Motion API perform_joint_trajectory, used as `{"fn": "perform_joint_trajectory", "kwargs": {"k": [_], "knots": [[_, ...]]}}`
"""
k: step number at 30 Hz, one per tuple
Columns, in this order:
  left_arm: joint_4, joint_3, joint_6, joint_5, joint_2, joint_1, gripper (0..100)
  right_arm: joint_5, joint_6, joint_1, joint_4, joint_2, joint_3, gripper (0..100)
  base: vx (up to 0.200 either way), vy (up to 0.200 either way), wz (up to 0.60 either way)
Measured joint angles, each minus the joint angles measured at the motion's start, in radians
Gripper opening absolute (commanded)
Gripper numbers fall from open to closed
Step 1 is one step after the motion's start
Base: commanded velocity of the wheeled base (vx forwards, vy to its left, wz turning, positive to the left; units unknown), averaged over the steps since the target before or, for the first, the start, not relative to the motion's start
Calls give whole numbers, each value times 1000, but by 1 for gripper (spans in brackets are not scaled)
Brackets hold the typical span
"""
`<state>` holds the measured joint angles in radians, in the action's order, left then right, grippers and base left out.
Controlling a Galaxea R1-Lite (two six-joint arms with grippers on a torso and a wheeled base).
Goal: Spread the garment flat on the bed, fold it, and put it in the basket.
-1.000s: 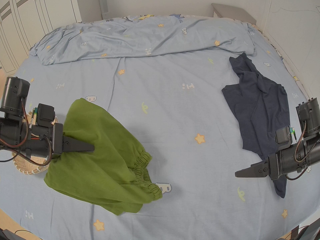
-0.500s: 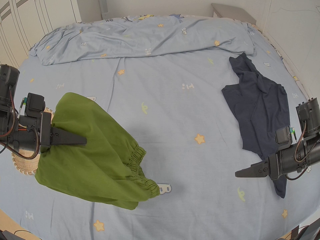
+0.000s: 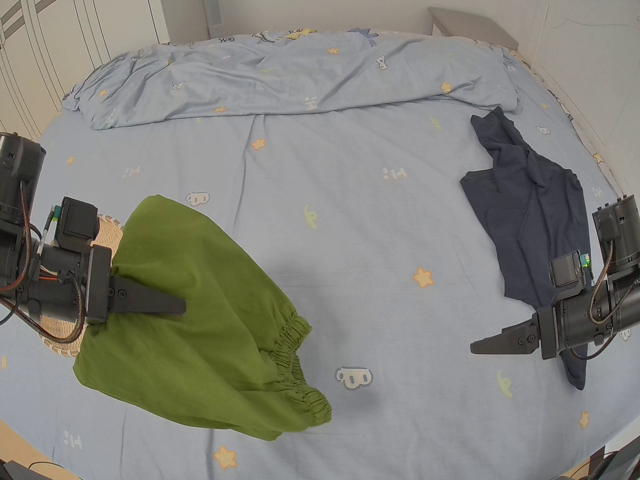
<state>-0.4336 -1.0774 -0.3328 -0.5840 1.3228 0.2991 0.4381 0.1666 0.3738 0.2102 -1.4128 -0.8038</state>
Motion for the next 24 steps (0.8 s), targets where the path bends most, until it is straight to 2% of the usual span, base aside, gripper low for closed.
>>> {"fn": "perform_joint_trajectory", "kwargs": {"k": [7,14,24], "knots": [[0,19,0,47,0,73,0,0,0,0,0,0,0,100,0,200,0],[1,26,3,52,0,91,0,0,-1,0,0,1,1,100,0,200,0],[22,58,10,49,-46,109,0,0,-1,-1,0,1,0,100,0,0,0]]}}
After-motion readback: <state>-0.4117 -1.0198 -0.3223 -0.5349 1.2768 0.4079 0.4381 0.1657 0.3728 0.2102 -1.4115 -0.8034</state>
